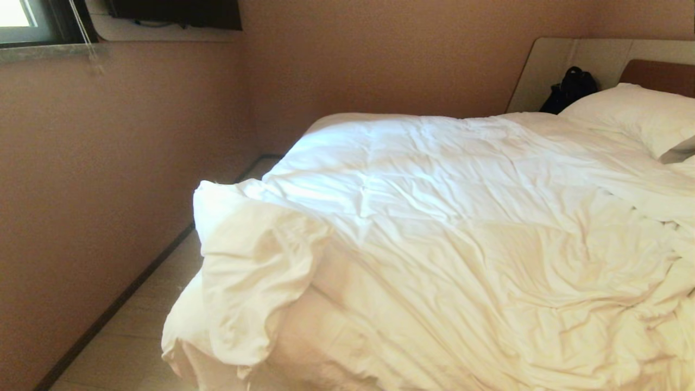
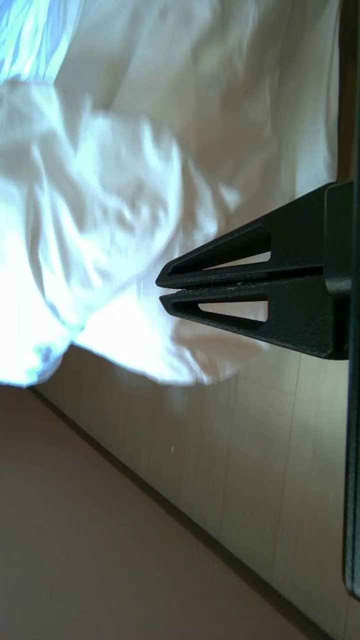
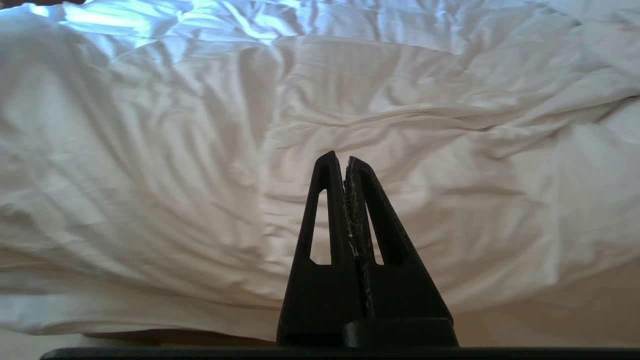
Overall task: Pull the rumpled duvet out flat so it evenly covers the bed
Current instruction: Hold the folded corner of the quilt
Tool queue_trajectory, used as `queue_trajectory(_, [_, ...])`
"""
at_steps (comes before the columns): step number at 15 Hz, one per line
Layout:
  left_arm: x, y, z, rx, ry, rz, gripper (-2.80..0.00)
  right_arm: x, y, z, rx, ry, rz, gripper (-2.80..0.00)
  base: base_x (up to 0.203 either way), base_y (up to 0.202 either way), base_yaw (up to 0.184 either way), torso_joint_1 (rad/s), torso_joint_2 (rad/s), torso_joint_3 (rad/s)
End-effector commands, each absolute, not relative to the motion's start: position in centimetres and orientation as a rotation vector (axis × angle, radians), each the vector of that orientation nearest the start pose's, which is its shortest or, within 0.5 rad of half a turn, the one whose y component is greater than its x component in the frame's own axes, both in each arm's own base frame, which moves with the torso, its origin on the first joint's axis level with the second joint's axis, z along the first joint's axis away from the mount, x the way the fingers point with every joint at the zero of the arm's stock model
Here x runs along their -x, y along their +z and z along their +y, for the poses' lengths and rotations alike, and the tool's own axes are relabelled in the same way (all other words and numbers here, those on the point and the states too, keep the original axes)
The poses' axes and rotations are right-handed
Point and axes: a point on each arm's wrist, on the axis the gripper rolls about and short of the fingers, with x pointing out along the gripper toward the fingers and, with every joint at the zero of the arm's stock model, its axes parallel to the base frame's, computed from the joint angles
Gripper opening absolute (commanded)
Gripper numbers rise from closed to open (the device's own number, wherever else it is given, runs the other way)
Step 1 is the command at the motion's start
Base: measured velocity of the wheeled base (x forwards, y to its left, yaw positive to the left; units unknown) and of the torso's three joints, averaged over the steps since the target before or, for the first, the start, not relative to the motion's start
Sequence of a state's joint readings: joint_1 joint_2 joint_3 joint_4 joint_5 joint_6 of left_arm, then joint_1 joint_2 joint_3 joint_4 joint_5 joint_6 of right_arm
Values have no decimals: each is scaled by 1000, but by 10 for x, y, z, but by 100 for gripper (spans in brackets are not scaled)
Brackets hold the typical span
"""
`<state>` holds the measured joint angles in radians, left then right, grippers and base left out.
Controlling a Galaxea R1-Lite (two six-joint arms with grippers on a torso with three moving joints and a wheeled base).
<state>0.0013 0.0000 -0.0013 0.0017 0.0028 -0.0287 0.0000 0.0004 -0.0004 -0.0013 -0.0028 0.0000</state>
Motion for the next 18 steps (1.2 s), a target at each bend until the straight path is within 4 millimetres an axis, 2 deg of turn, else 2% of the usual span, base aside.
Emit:
queue_trajectory(1, [23,76,0,29,5,0,-280,23,76,0,0,-3,-2,-280,0,-195,-1,-1,0,5])
queue_trajectory(14, [23,76,0,26,5,1,-280,23,76,0,0,-3,-2,-280,0,-195,1,2,1,4])
queue_trajectory(18, [23,75,0,23,5,1,-280,23,76,0,2,-3,-2,-280,0,-59,-1,2,3,1])
